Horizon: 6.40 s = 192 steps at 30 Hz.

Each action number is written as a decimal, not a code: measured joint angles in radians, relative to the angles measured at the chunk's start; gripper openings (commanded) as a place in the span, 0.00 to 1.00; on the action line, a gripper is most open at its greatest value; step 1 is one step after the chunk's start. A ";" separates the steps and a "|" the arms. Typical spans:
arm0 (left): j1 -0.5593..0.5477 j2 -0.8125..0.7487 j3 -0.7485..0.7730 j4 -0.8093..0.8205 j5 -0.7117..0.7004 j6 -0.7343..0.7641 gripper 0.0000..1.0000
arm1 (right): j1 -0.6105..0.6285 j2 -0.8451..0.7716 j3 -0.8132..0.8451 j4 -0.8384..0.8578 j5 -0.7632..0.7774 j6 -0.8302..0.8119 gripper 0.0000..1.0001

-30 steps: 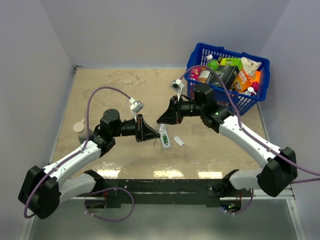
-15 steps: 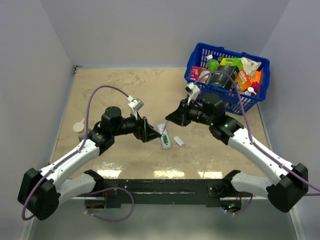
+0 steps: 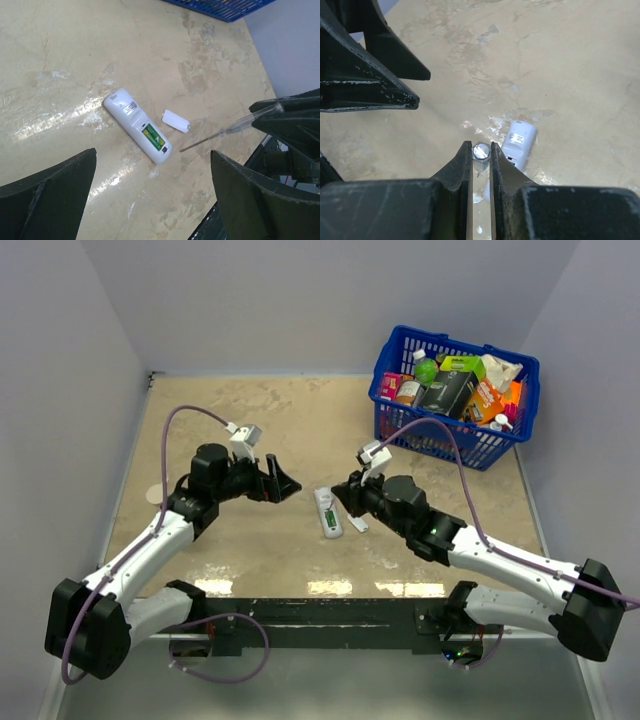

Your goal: Unload the batteries from the remote control

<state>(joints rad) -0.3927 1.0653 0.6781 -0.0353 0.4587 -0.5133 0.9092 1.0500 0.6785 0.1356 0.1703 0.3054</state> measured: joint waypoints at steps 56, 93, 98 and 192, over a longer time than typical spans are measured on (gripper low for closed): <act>0.013 0.033 -0.068 -0.043 0.036 0.042 0.88 | 0.239 0.232 -0.176 0.387 0.533 -0.020 0.00; -0.106 0.599 -0.017 0.269 0.080 -0.156 0.50 | 0.196 0.034 -0.383 0.428 0.518 0.251 0.00; -0.112 0.626 -0.011 0.312 0.093 -0.165 0.47 | 0.182 0.021 -0.392 0.425 0.493 0.256 0.00; -0.146 0.583 -0.044 0.259 0.000 -0.154 0.29 | -0.002 0.225 -0.099 0.214 0.196 0.199 0.00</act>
<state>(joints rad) -0.5392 1.6485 0.6342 0.2234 0.4591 -0.6678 0.9077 1.2755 0.5797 0.3500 0.3660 0.5045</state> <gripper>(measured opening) 0.281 0.136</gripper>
